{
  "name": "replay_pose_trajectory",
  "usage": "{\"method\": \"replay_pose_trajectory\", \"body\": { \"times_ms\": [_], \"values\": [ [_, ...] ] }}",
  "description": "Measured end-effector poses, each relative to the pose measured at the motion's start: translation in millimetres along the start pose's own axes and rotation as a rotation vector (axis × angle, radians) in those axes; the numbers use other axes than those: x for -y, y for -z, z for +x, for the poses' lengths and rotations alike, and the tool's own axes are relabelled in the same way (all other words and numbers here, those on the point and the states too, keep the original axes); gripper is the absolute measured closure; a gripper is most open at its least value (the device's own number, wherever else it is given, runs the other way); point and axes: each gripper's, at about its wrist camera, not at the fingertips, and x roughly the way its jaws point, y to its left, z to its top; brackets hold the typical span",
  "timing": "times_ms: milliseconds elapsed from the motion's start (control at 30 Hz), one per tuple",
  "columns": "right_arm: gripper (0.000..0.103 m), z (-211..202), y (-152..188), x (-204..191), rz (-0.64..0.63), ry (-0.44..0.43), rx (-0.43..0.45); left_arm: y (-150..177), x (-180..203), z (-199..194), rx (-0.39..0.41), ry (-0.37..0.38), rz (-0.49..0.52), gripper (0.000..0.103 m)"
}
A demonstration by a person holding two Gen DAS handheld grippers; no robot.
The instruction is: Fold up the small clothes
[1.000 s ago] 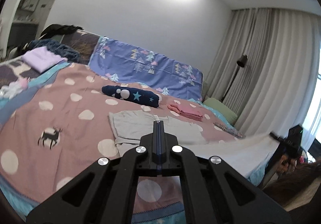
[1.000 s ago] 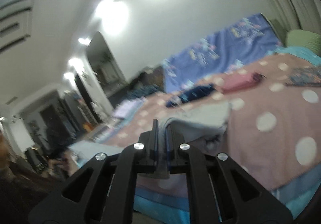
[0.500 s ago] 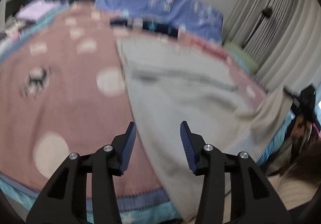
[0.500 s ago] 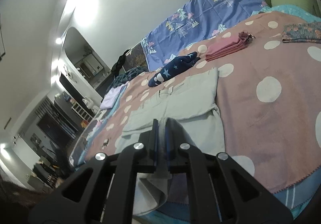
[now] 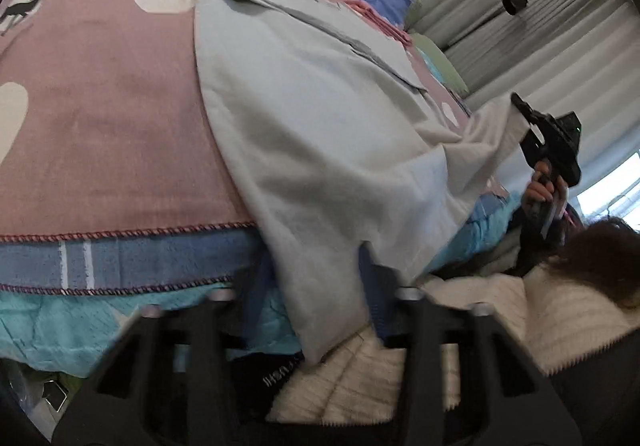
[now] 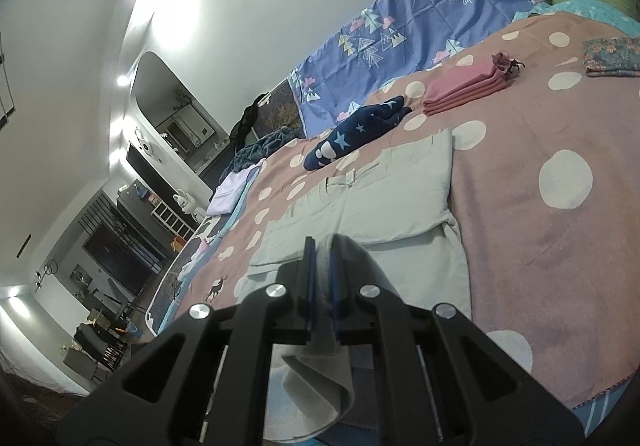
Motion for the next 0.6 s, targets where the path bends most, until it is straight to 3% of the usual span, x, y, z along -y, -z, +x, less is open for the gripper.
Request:
{"method": "replay_pose_trajectory", "body": {
  "times_ms": [67, 167, 300, 433, 533, 600],
  "values": [
    [0.096, 1, 0, 2, 0.016, 0.005, -0.002, -9, 6, -3, 0.054, -0.016, -0.007, 0.101],
    [0.096, -3, -2, 0, 0.016, 0.007, 0.006, -29, 35, -28, 0.152, -0.048, 0.085, 0.101],
    [0.095, -17, -9, -2, 0.005, 0.007, 0.064, -67, 65, -84, 0.377, -0.055, 0.163, 0.101],
    [0.095, -27, -14, 4, 0.029, -0.003, 0.122, -97, 66, -115, 0.551, -0.031, 0.157, 0.103],
    [0.095, -20, -17, 11, 0.039, 0.028, 0.097, -114, 60, -108, 0.568, -0.037, 0.146, 0.103],
    [0.095, -13, -16, 13, 0.028, 0.06, 0.046, -125, 55, -87, 0.521, -0.05, 0.124, 0.103]
  ]
}}
